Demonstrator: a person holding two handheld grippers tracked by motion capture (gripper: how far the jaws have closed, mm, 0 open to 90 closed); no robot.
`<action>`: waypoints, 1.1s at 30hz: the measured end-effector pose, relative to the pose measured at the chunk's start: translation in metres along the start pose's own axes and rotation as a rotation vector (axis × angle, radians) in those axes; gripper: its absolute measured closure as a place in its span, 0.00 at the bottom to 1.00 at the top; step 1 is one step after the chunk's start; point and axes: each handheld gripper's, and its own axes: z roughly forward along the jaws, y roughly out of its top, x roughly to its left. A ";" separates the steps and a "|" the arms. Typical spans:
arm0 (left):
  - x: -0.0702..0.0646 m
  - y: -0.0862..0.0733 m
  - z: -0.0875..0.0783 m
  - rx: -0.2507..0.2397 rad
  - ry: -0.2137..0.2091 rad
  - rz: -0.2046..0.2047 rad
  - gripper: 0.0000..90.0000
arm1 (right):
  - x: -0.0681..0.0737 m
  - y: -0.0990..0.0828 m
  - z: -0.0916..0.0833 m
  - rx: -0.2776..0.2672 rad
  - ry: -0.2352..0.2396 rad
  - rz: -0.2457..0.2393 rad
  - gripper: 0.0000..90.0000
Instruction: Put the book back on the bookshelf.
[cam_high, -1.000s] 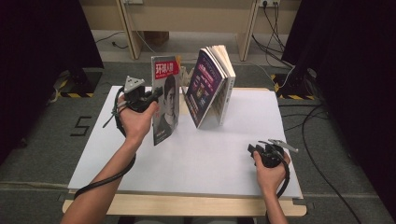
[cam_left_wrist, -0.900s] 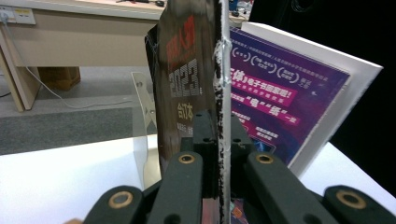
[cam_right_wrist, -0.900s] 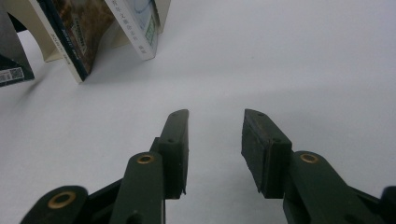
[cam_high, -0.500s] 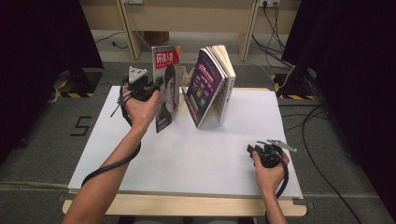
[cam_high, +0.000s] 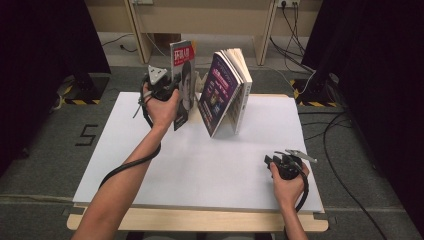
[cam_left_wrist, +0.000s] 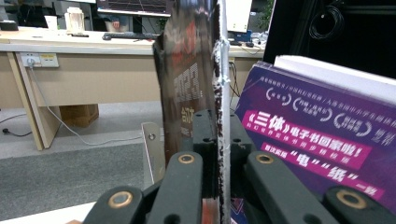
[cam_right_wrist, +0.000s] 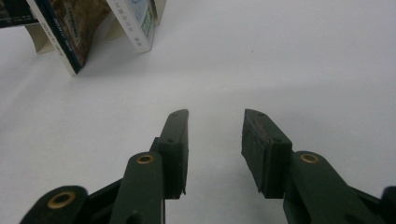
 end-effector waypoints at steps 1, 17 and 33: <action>0.000 -0.006 0.003 -0.003 0.003 0.004 0.96 | 0.000 0.000 0.000 0.002 0.000 0.001 0.69; 0.011 -0.039 -0.006 0.107 0.019 0.100 0.89 | 0.002 -0.001 0.001 0.007 0.008 0.002 0.68; 0.036 -0.031 0.008 0.140 0.041 -0.125 0.79 | 0.001 -0.001 0.001 0.013 0.011 0.016 0.67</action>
